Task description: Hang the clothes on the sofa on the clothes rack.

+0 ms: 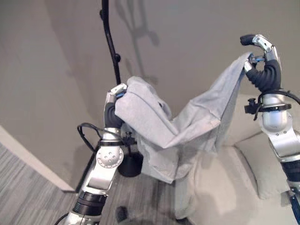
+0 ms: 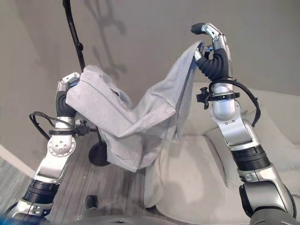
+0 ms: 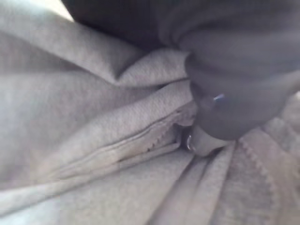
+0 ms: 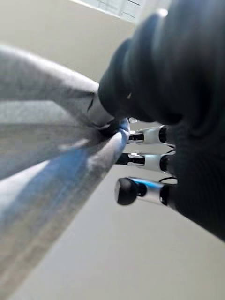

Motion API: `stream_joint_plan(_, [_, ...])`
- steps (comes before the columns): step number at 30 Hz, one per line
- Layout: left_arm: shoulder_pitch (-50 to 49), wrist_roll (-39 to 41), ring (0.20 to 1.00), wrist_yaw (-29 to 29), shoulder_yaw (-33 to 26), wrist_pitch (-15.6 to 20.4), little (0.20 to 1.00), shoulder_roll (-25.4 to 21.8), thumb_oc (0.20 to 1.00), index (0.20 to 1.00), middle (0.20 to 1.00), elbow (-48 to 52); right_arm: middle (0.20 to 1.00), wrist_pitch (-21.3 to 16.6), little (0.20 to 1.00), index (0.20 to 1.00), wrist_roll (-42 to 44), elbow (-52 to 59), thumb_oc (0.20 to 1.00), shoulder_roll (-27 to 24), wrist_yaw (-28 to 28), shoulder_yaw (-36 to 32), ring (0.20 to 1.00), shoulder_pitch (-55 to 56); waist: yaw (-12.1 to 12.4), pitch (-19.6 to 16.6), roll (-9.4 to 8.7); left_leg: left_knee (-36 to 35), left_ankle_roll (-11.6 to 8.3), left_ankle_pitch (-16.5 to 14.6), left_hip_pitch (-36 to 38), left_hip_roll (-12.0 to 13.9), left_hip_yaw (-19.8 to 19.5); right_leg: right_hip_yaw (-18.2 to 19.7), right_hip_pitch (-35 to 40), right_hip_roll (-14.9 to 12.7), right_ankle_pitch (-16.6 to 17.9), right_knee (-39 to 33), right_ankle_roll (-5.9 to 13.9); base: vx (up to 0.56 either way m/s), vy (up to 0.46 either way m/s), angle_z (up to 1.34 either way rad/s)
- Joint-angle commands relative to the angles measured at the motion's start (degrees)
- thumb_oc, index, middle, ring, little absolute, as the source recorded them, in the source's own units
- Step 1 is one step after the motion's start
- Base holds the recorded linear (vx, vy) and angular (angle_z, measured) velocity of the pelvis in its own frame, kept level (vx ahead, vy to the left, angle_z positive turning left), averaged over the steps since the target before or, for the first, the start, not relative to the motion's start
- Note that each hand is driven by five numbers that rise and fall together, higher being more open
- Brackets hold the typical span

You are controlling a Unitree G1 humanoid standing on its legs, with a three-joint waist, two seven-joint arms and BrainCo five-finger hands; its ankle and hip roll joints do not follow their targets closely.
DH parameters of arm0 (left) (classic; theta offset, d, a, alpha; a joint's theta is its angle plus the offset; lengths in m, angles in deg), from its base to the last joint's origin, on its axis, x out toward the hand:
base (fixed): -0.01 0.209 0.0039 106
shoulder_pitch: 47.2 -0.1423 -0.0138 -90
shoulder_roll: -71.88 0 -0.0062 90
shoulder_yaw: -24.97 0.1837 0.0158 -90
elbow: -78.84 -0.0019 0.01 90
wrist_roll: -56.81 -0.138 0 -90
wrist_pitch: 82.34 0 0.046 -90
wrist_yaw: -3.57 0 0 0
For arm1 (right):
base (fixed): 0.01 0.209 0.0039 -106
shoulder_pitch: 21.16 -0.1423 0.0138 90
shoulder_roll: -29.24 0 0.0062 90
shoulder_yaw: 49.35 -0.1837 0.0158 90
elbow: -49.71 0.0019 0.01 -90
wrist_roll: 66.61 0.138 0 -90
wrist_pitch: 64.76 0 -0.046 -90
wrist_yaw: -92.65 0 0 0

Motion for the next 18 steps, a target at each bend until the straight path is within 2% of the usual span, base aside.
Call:
stream_joint_plan(1, [5.04,-0.79,0.2,1.61,-0.43,3.09,0.2,-3.07,0.2,0.2,0.2,6.16,0.2,-3.11,0.2,0.2,2.73,0.43,0.2,-1.07,0.12,-1.12,0.2,-6.47,3.28,0.03,-4.19,1.68,-6.51,8.26,-1.33,4.4,-1.26,-3.11,-0.05,-3.41,-2.86,1.12,0.25,0.28,0.117,-0.33])
stream_joint_plan(4, [5.97,-1.82,0.2,1.79,0.71,2.98,0.2,-3.53,0.2,0.2,0.2,5.85,0.2,-3.19,0.2,0.2,2.83,0.47,0.2,-1.44,0.29,-0.9,0.2,-6.6,3.82,-0.48,-4.38,3.59,-6.73,8.26,-1.66,5.16,-0.99,-2.62,1.33,-3.67,-3.79,1.56,0.3,0.24,0.119,-0.08])
stream_joint_plan(5, [7.48,-5.36,0.2,2.81,1.11,2.24,0.2,-4.99,0.2,0.2,0.2,5.99,0.2,-3.21,0.2,0.2,2.69,0.08,0.2,-1.87,0.18,-0.95,0.2,-6.87,3.9,-1.34,-4.14,4.5,-6.14,6.78,-1.13,4.75,-0.14,-2.56,2.33,-4.06,-4.63,2.12,0.61,0.36,0.335,0.05])
stream_joint_plan(7, [14.71,-15.65,0.2,6.02,1.33,0.79,0.2,-9.57,0.2,0.2,0.2,5.59,0.2,-2.18,0.2,0.2,0.33,-1.36,0.2,-2.19,-2.21,-2.28,0.2,-7.68,3.38,-3.26,-3.46,6.14,-3.99,3.64,-1.06,2.13,1.65,-2.84,2.88,-7.23,-4.96,5.54,1.67,0.42,0.463,0.02])
stream_joint_plan(8, [15.35,-16.26,0.2,6.52,1.75,0.72,0.2,-9.61,0.2,0.2,0.2,5.13,0.2,-2.14,0.2,0.2,0.14,-1.47,0.2,-2.06,-2.4,-2.41,0.2,-7.93,3.38,-3.1,-3.81,6.29,-3.7,3.3,-1.2,1.78,1.73,-2.87,2.62,-7.69,-5.05,5.94,1.98,0.32,0.439,0.07])
stream_joint_plan(9, [20.79,-21.19,0.2,9.44,3.11,-0.04,0.2,-12.58,0.2,0.2,0.2,3.48,0.2,-1.05,0.2,0.2,-1.56,-4.44,0.2,-2.06,-4.95,-2.47,0.2,-9.57,3.05,-3.92,-3.38,5.79,-1.74,1.1,-0.07,-0.99,2.23,-3.2,0.87,-10.73,-2.96,11.8,3.66,0.17,0.289,0.12])
stream_joint_plan(10, [21.46,-21.66,0.2,10.03,3.51,-0.1,0.2,-12.64,0.2,0.2,0.2,2.92,0.2,-1.06,0.2,0.2,-1.74,-4.83,0.2,-1.96,-5.28,-2.31,0.2,-10.12,3.03,-3.74,-3.68,5.58,-1.32,0.87,-0.05,-1.52,2.41,-3.05,0.33,-11.45,-3.05,12.72,4.14,0.24,0.418,0.17])
stream_joint_plan(11, [23.31,-23.58,0.2,11.35,4.35,-0.63,0.2,-13.29,0.2,0.2,0.2,1.95,0.2,-0.16,0.2,0.2,-2.33,-6.49,0.2,-1.69,-6.15,-1.89,0.2,-11.83,2.66,-3.81,-3.62,4.9,0.14,-0.48,1.31,-3.34,3.02,-2.81,-1.6,-14.01,-0.48,17.73,5.46,0.23,0.427,0.12])
stream_joint_plan(12, [25.95,-26.99,0.2,13.14,5.81,-2.4,0.2,-14.12,0.2,0.2,0.2,-0.26,0.2,2.13,0.2,0.2,-4.0,-9.39,0.2,-2.32,-7.79,-1.54,0.2,-14.24,1.31,-3.95,-3.03,4.12,2.66,-3.08,4.39,-6.37,3.63,-1.28,-4.66,-17.38,5.62,27.52,7.34,0.31,0.54,0.08])
stream_joint_plan(13, [27.47,-28.67,0.2,14.3,6.58,-3.09,0.2,-13.99,0.2,0.2,0.2,-1.81,0.2,2.84,0.2,0.2,-4.56,-10.76,0.2,-2.51,-8.84,-1.1,0.2,-15.82,0.7,-3.59,-2.94,3.68,4.2,-4.37,5.82,-8.09,4.11,0.38,-6.85,-19.03,7.7,32.86,8.68,0.23,0.418,0.1])
stream_joint_plan(14, [27.92,-28.96,0.2,14.67,6.76,-3.13,0.2,-13.89,0.2,0.2,0.2,-2.28,0.2,2.85,0.2,0.2,-4.63,-11.08,0.2,-2.52,-9.06,-0.82,0.2,-16.32,0.81,-3.34,-3.1,3.54,4.6,-4.64,5.93,-8.59,4.34,1.01,-7.5,-19.68,7.73,33.88,9.15,0.19,0.287,0.14])
stream_joint_plan(15, [28.65,-30.09,0.2,15.82,7.23,-4.63,0.2,-14.03,0.2,0.2,0.2,-4.42,0.2,3.63,0.2,0.2,-4.8,-13.22,0.2,-2.42,-10.13,-0.76,0.2,-17.67,0.2,-3.13,-2.49,3.12,5.59,-5.72,7.78,-9.48,4.66,1.74,-10.04,-20.64,9.35,38.15,9.52,0.18,0.242,0.39])
stream_joint_plan(16, [29.32,-31.35,0.2,17.6,7.09,-5.89,0.2,-14.01,0.2,0.2,0.2,-6.5,0.2,4.11,0.2,0.2,-4.9,-15.7,0.2,-2.08,-10.79,0.78,0.2,-20.06,0.0,-2.82,-2.2,1.82,6.51,-6.58,9.61,-10.83,5.19,3.05,-13.03,-22.16,9.14,41.23,10.09,0.31,0.262,0.21])
stream_joint_plan(18, [30.2,-33.88,0.2,18.46,6.98,-7.45,0.2,-14.26,0.2,0.2,0.2,-9.42,0.2,4.75,0.2,0.2,-4.32,-17.92,0.2,-2.06,-10.31,2.52,0.2,-22.71,-0.59,-3.04,-2.11,-0.27,6.38,-7.24,11.91,-12.38,4.65,3.07,-16.23,-22.02,7.21,37.11,9.29,0.29,0.081,-0.19])
